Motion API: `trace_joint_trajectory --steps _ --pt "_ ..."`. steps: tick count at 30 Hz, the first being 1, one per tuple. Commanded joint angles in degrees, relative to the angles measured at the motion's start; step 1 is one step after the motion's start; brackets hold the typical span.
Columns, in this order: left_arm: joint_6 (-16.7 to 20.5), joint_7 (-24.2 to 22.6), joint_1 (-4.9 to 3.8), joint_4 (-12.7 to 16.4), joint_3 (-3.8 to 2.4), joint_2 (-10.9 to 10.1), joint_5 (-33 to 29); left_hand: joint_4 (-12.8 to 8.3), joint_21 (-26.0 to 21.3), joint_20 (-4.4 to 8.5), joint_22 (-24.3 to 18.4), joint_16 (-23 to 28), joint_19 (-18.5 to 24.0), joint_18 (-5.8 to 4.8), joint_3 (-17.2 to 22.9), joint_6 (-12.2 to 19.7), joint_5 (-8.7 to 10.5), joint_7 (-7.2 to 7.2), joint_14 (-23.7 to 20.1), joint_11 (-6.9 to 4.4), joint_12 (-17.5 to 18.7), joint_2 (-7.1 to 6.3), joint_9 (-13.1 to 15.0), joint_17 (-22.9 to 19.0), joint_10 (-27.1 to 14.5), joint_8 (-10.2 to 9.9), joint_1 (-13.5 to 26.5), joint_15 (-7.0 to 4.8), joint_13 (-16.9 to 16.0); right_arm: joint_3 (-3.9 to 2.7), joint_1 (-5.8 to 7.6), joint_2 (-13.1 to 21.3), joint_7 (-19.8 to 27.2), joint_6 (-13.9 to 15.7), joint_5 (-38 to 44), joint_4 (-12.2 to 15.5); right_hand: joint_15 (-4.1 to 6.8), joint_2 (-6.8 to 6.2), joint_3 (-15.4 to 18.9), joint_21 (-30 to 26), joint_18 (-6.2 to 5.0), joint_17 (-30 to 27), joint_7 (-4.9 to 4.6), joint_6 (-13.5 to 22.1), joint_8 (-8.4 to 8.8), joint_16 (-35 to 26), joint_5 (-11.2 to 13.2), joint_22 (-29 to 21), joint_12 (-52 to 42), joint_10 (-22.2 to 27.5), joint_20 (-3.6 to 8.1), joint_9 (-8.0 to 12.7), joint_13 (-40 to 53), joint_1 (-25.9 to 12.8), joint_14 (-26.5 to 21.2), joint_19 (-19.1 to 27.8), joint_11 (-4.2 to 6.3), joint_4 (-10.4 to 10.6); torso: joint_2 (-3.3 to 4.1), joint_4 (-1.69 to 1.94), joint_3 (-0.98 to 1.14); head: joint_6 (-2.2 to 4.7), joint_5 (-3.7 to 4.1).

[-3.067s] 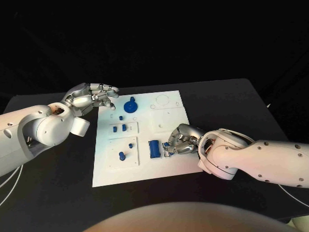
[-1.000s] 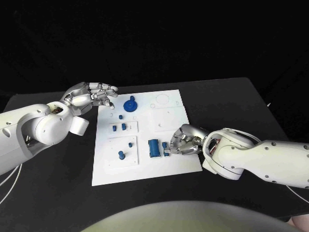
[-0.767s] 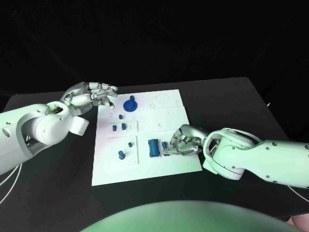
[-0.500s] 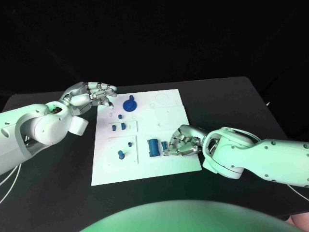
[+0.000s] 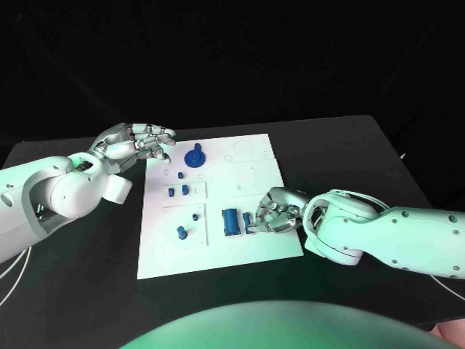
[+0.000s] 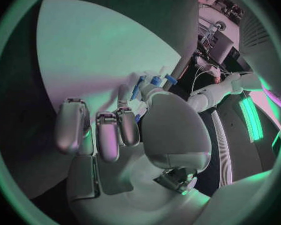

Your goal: Assemble the parts on the task board

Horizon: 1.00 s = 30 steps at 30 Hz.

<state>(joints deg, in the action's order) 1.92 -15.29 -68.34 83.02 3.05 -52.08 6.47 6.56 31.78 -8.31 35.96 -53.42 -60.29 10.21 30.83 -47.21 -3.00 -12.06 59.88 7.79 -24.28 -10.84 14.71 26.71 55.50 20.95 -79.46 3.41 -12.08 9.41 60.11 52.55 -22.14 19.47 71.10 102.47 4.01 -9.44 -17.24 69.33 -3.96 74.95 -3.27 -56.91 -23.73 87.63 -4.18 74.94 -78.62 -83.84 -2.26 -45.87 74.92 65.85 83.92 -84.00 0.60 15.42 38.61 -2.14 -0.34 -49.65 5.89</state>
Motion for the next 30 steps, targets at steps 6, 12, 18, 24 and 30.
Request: trace_joint_trajectory --steps 6,12,18,24,30 --pt "-1.0 -0.3 0.03 0.0 -0.03 0.1 0.0 0.0 -0.2 -0.02 -0.1 -0.3 -0.3 0.23 0.2 0.4 -0.05 -0.05 -0.3 0.03 -0.2 0.22 -0.1 -0.1 -0.5 0.2 -0.1 -0.04 0.1 0.03 -0.12 0.5 0.5 -0.1 1.3 0.5 0.29 0.01 0.8 0.0 0.41 9.0 -0.07 -0.4 -0.34 -0.3 -0.5 10.3 0.1 0.3 0.25 0.1 5.9 0.3 4.8 -0.4 0.19 0.5 -0.05 -0.05 0.02 0.22 -0.01" --pt "-0.8 -0.5 0.09 -0.1 -0.03 0.0 0.0 0.1 -0.3 -0.05 -0.1 -0.4 -0.3 0.23 0.2 0.5 -0.05 -0.05 -0.3 0.03 -0.4 0.18 -0.2 -0.1 -0.6 0.5 0.1 -0.02 0.2 -0.02 0.47 1.9 8.6 -0.9 -4.5 0.6 0.09 -0.36 2.8 -1.9 0.13 8.4 -0.41 0.7 -0.23 -0.6 -1.6 9.9 0.4 0.6 0.14 0.0 5.7 -0.2 4.7 0.1 -0.09 1.0 -0.23 -0.02 -0.07 0.7 0.06" --pt "0.0 -1.3 0.71 -0.4 -0.03 0.1 -0.2 0.1 -0.3 -0.05 -0.1 -0.4 -0.3 0.22 0.2 0.5 -0.04 -0.04 -0.3 0.03 -0.4 0.15 -0.2 -0.1 -0.6 0.5 0.1 -0.01 0.2 -0.12 2.17 2.5 20.0 -2.9 -16.3 -1.9 -0.64 0.86 4.1 -15.8 -2.01 2.1 -1.33 3.6 -0.71 -4.1 -2.0 6.5 5.7 4.8 -0.52 -0.8 1.6 3.3 2.9 4.6 -0.96 0.3 -0.72 -0.01 -0.17 1.94 0.14" --pt "1.1 -2.9 1.9 -2.2 -0.04 1.0 -1.0 0.1 -0.4 -0.07 -0.2 -0.3 -0.2 0.21 0.3 0.2 -0.04 0.28 -0.5 -0.15 -0.7 0.21 -0.1 -0.1 -0.4 0.8 0.1 -0.07 0.2 -0.42 4.19 1.0 32.0 -6.2 -37.8 -9.5 -3.14 3.21 0.5 -52.7 -6.35 -35.4 -4.41 10.0 2.12 -36.1 -1.9 -8.0 36.5 25.5 -2.95 1.1 -23.1 11.0 -11.0 17.5 -3.66 -2.2 -2.24 0.1 -0.45 4.13 -0.44" --pt "2.8 -5.4 2.91 -6.3 -0.05 3.1 -2.4 0.1 -5.4 -0.83 -3.1 7.8 4.3 0.08 1.2 0.9 -0.06 0.8 -5.0 -0.1 -0.3 0.21 -0.6 -3.7 -1.2 2.1 0.2 0.59 1.3 -0.84 4.89 -2.8 39.8 -9.0 -52.7 -19.7 -6.75 1.83 -7.2 -63.9 -6.2 -42.2 -6.84 11.1 6.14 -54.3 -1.3 -19.6 52.5 29.1 -6.33 6.5 -39.9 11.4 -18.8 23.5 -6.63 -2.6 -3.99 -0.07 -0.77 7.14 -2.1"
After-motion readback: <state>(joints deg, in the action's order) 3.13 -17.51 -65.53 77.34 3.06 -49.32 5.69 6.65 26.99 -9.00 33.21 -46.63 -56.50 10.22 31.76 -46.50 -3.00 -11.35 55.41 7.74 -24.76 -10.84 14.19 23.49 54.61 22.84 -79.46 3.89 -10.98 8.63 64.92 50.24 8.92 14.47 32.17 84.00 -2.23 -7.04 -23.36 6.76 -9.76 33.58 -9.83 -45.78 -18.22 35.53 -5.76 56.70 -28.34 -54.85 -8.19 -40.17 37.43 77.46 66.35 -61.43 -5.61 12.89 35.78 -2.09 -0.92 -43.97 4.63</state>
